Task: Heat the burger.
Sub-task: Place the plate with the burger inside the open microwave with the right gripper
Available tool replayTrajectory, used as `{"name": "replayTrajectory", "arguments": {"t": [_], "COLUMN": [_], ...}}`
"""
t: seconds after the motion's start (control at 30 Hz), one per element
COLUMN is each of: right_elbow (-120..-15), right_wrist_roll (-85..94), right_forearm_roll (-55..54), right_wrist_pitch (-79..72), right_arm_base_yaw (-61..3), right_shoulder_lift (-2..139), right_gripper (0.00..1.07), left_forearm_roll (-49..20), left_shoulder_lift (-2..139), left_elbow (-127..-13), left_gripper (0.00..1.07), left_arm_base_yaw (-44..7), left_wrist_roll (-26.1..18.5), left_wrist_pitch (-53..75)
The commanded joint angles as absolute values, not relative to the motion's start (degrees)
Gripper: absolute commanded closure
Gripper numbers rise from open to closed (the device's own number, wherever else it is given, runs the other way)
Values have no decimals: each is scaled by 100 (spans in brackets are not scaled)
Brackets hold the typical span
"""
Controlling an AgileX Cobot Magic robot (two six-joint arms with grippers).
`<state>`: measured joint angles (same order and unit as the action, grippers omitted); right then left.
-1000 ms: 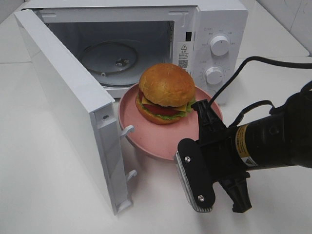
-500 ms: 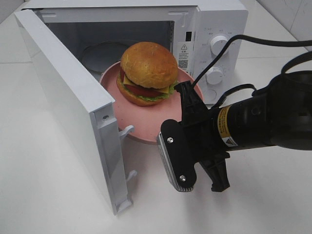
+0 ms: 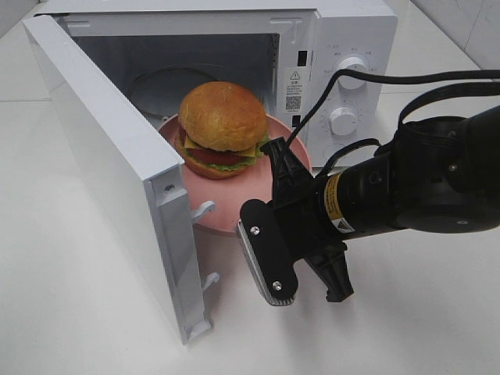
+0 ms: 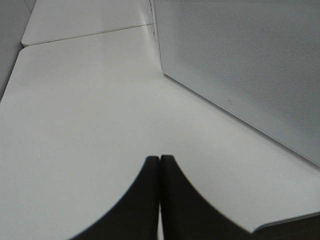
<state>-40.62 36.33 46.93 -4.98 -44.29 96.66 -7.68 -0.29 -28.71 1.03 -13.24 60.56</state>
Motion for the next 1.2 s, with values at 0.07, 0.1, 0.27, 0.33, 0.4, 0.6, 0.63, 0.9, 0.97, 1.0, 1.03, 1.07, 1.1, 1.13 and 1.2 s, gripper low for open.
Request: {"name": "replayTrajectory", "arguments": {"t": [0.07,0.1,0.27,0.33,0.4,0.6,0.63,0.9,0.97,1.0,1.03,1.07,1.1,1.13,1.2], "right_elbow": [-4291,-4303,-4303,-4303,-4303,-4303,-4303,-4303,-4303,-4303,-4303,-4303,-4303,-4303,-4303], "right_wrist_roll": [3713,3701,3701,3690,3690,3684,3684,3610,3610,3610,3615,3615,3633,3633,3673], "right_forearm_roll": [4790,4784,4784,4778,4778,4750,4750,4738,4624,4624,4418,4418,4286,4286,4154], "right_wrist_pitch": [-779,-676,-430,-430,-430,-189,-189,-160,-155,-155,-103,-103,-63,-63,0], "right_arm_base_yaw": [-4400,-4400,-4400,-4400,-4400,-4400,-4400,-4400,-4400,-4400,-4400,-4400,-4400,-4400,-4406], "right_shoulder_lift": [9706,9735,9735,9735,9735,9735,9735,9735,9735,9735,9735,9735,9717,9717,9660], "right_gripper": [107,107,107,107,107,107,107,107,107,107,107,107,107,107,107], "left_forearm_roll": [-791,-791,-791,-791,-791,-791,-791,-791,-791,-791,-791,-791,-791,-791,-791], "left_shoulder_lift": [-160,-160,-160,-160,-160,-160,-160,-160,-160,-160,-160,-160,-160,-160,-160], "left_elbow": [-2859,-2859,-2859,-2859,-2859,-2859,-2859,-2859,-2859,-2859,-2859,-2859,-2859,-2859,-2859], "left_gripper": [106,106,106,106,106,106,106,106,106,106,106,106,106,106,106], "left_arm_base_yaw": [69,69,69,69,69,69,69,69,69,69,69,69,69,69,69], "left_wrist_roll": [-1306,-1306,-1306,-1306,-1306,-1306,-1306,-1306,-1306,-1306,-1306,-1306,-1306,-1306,-1306], "left_wrist_pitch": [5976,5976,5976,5976,5976,5976,5976,5976,5976,5976,5976,5976,5976,5976,5976]}}
